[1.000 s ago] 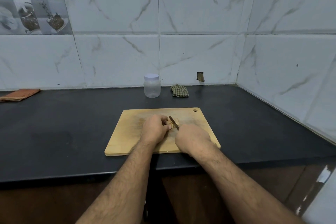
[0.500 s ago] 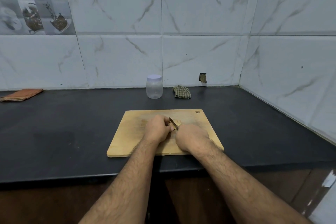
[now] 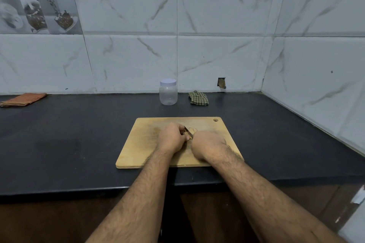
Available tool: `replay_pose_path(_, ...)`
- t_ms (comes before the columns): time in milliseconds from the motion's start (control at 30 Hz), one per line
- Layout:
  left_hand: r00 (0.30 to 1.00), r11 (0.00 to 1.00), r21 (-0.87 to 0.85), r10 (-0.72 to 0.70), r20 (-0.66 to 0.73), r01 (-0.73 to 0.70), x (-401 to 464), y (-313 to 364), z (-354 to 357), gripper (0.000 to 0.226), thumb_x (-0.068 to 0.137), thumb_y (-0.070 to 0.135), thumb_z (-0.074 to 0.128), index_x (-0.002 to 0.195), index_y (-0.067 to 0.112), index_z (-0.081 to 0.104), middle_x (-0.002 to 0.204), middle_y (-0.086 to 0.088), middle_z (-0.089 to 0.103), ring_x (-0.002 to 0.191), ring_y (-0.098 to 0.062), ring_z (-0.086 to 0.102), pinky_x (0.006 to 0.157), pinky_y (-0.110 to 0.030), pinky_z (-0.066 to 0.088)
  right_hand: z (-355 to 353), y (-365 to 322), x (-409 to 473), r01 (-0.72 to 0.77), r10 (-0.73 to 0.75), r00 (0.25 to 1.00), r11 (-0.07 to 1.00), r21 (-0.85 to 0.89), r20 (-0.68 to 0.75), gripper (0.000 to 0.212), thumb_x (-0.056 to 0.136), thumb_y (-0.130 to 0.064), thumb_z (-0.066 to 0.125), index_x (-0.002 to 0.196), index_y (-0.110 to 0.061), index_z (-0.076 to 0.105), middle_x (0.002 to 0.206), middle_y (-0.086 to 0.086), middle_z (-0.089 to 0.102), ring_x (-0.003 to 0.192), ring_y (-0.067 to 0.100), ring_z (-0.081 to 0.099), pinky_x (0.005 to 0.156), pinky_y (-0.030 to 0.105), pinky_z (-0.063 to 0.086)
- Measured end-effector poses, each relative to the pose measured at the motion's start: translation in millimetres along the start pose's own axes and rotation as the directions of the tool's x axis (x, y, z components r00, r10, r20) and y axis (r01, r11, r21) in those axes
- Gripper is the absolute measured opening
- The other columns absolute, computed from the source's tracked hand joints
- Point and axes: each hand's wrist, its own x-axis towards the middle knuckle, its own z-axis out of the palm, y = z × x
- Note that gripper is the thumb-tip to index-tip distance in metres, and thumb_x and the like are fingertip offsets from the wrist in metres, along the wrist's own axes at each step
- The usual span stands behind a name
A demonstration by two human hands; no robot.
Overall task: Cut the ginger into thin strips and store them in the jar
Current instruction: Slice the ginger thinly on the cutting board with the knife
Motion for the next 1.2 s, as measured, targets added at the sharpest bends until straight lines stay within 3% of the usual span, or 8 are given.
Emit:
replay_pose_path(367, 1.000, 1.000, 0.006, 0.001, -0.019, -0.001, -0.2, 0.7, 0.9, 0.017, 0.084, 0.020, 0.068, 0.069, 0.027, 0.067, 0.073, 0.010, 0.069, 0.075, -0.011, 0.062, 0.063, -0.024, 0.043, -7.2, -8.2, 5.5, -0.009, 0.009, 0.997, 1.000, 0.003, 0.079, 0.031, 0.098, -0.011, 0.050, 0.128, -0.011, 0.058, 0.126, 0.006, 0.061, 0.114, 0.025, 0.058, 0.078, 0.035, 0.042)
replay_pose_path(500, 1.000, 1.000, 0.021, 0.003, -0.021, -0.003, -0.6, 1.7, 2.2, 0.013, 0.083, 0.021, 0.069, 0.072, 0.027, 0.069, 0.072, 0.012, 0.068, 0.078, -0.011, 0.063, 0.072, -0.028, 0.049, -9.2, -3.7, -6.1, 0.009, -0.010, 0.997, 1.000, 0.022, 0.070, 0.033, 0.099, -0.009, 0.046, 0.129, -0.008, 0.058, 0.127, 0.007, 0.061, 0.116, 0.025, 0.058, 0.086, 0.035, 0.045)
replay_pose_path(633, 0.999, 0.999, 0.037, 0.006, -0.037, -0.005, -1.1, 1.9, 2.5, 0.007, 0.086, 0.026, 0.071, 0.092, 0.025, 0.075, 0.089, 0.010, 0.072, 0.090, -0.012, 0.063, 0.086, -0.030, 0.050, -3.2, 10.0, -20.8, -0.038, 0.031, 0.997, 0.994, 0.101, 0.074, 0.028, 0.096, -0.009, 0.049, 0.122, -0.006, 0.060, 0.113, 0.008, 0.060, 0.094, 0.021, 0.056, 0.087, 0.033, 0.053)
replay_pose_path(767, 0.999, 0.998, 0.056, 0.013, -0.041, -0.010, -2.3, 2.2, 1.0, 0.012, 0.086, 0.028, 0.072, 0.097, 0.024, 0.075, 0.088, 0.009, 0.069, 0.091, -0.013, 0.062, 0.085, -0.032, 0.050, 4.7, 19.2, -31.3, -0.065, 0.060, 0.997, 0.990, 0.123, 0.041, 0.015, 0.093, -0.007, 0.051, 0.104, -0.012, 0.060, 0.086, 0.002, 0.055, 0.067, 0.017, 0.053, 0.070, 0.033, 0.055)
replay_pose_path(900, 0.999, 0.997, 0.067, 0.032, -0.040, -0.029, -5.2, 2.2, -0.5, 0.011, 0.087, 0.027, 0.071, 0.096, 0.024, 0.075, 0.091, 0.007, 0.071, 0.093, -0.015, 0.063, 0.086, -0.034, 0.051, 7.8, 20.4, -33.7, -0.045, 0.043, 0.999, 0.992, 0.114, 0.022, 0.027, 0.094, -0.009, 0.049, 0.117, -0.012, 0.062, 0.105, 0.003, 0.061, 0.082, 0.020, 0.052, 0.069, 0.033, 0.047)
replay_pose_path(1033, 0.998, 0.997, 0.059, 0.053, -0.046, -0.050, -8.4, 2.1, -0.6, 0.012, 0.088, 0.027, 0.069, 0.099, 0.023, 0.073, 0.095, 0.007, 0.071, 0.095, -0.015, 0.063, 0.089, -0.035, 0.051, 2.4, 23.9, -28.0, -0.064, 0.056, 0.997, 0.987, 0.145, 0.057, 0.025, 0.094, -0.007, 0.046, 0.113, -0.010, 0.062, 0.082, 0.001, 0.052, 0.077, 0.021, 0.056, 0.072, 0.034, 0.053)
replay_pose_path(1200, 0.996, 0.994, 0.079, 0.074, -0.050, -0.070, -10.6, 1.8, -1.3, 0.014, 0.090, 0.028, 0.067, 0.103, 0.024, 0.073, 0.093, 0.008, 0.069, 0.096, -0.015, 0.063, 0.088, -0.034, 0.050, -0.6, 24.5, -11.6, -0.076, 0.059, 0.995, 0.973, 0.217, 0.080, 0.026, 0.095, -0.014, 0.042, 0.113, -0.009, 0.061, 0.081, 0.003, 0.053, 0.073, 0.021, 0.059, 0.080, 0.036, 0.058)
